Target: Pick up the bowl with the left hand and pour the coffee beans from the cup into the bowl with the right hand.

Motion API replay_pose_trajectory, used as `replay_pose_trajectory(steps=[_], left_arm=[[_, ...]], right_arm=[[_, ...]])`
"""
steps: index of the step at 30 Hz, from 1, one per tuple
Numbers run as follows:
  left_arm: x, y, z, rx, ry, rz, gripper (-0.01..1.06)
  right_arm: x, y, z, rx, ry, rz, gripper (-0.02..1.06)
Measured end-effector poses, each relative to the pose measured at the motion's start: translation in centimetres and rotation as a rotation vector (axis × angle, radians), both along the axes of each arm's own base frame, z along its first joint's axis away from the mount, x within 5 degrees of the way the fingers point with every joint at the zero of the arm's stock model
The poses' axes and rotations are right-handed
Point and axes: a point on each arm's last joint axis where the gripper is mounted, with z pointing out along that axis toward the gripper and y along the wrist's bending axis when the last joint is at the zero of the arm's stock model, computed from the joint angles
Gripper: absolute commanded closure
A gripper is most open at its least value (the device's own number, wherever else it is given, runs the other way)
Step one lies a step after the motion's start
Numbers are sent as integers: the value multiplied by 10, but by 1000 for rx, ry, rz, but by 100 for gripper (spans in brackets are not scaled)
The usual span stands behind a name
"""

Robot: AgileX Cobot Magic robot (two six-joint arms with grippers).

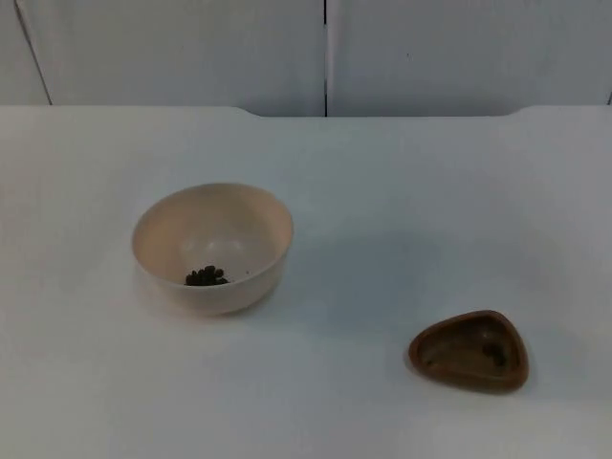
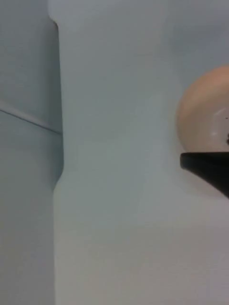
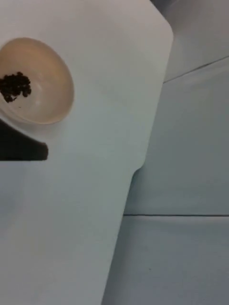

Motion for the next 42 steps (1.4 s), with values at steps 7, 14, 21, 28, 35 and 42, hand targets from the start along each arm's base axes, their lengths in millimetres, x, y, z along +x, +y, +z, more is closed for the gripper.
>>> replay_pose_trajectory(steps=[7, 14, 21, 28, 35, 42], left_arm=[[-26, 2, 22, 19, -67, -43, 11], [-52, 5, 42, 14, -131, -63, 11], [-93, 11, 31, 29, -168, -74, 11], [-135, 18, 9, 26, -192, -70, 11], [-175, 23, -2, 22, -259, -76, 11], [-215, 28, 0, 54, -307, -117, 11]], right_arm=[[-24, -12, 16, -30, -59, 29, 22], [-41, -21, 17, -41, -78, 39, 22], [-67, -35, 6, -55, -86, 49, 22], [-93, -47, 0, -75, -98, 64, 22], [-110, -56, -12, -75, -102, 67, 22], [-124, -63, -28, -94, -66, 75, 22]])
